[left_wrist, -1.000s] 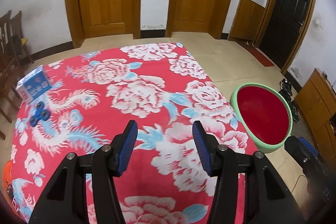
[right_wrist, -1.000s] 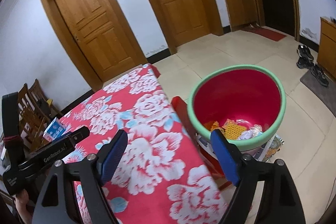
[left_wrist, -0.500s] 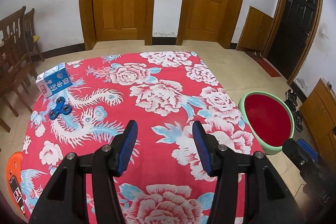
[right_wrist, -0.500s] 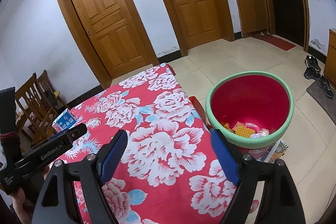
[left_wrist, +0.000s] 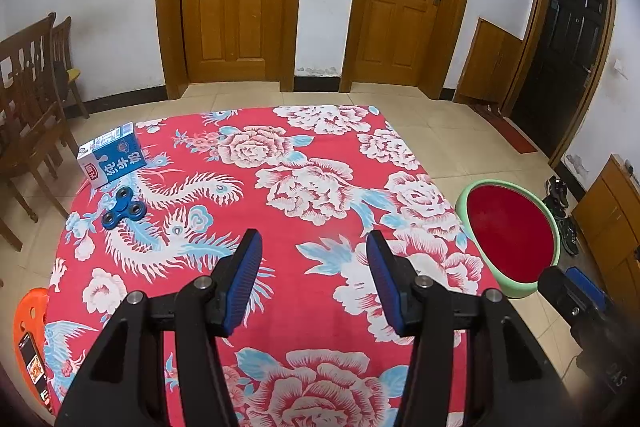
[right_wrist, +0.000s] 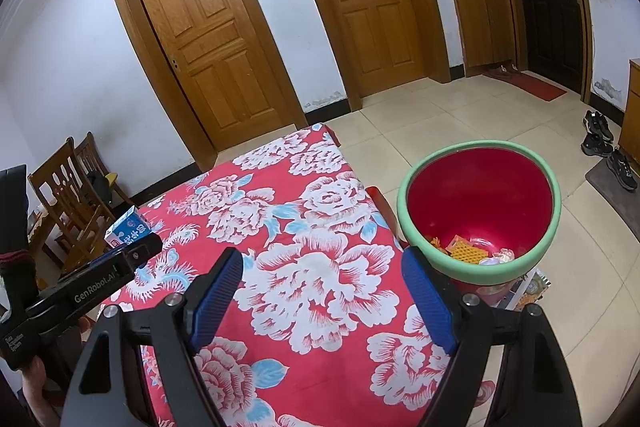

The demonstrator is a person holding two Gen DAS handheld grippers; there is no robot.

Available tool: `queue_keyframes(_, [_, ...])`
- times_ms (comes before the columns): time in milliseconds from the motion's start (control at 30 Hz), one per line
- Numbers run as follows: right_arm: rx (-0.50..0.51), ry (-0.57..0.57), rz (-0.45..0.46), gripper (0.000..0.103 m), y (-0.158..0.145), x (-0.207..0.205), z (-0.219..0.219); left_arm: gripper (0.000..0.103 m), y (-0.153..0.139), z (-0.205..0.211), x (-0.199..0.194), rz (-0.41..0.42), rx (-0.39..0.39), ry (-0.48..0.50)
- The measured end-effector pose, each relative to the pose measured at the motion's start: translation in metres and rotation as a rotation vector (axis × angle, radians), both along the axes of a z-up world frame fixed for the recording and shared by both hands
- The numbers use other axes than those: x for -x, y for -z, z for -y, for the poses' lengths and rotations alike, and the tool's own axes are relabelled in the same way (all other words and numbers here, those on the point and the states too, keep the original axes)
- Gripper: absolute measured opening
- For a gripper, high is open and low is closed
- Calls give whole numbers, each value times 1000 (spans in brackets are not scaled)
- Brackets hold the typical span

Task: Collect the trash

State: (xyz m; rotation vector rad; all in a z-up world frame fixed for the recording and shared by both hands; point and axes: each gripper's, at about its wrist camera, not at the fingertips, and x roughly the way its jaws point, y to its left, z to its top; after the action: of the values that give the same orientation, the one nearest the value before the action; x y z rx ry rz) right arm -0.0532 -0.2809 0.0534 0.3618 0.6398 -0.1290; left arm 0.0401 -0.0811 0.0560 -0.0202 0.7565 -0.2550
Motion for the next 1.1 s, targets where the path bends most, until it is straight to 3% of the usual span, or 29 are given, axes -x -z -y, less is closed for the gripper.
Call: queue_keyframes(1100, [0,1,0,83,1,0,0,54,-1,-4,1,1,1,-2])
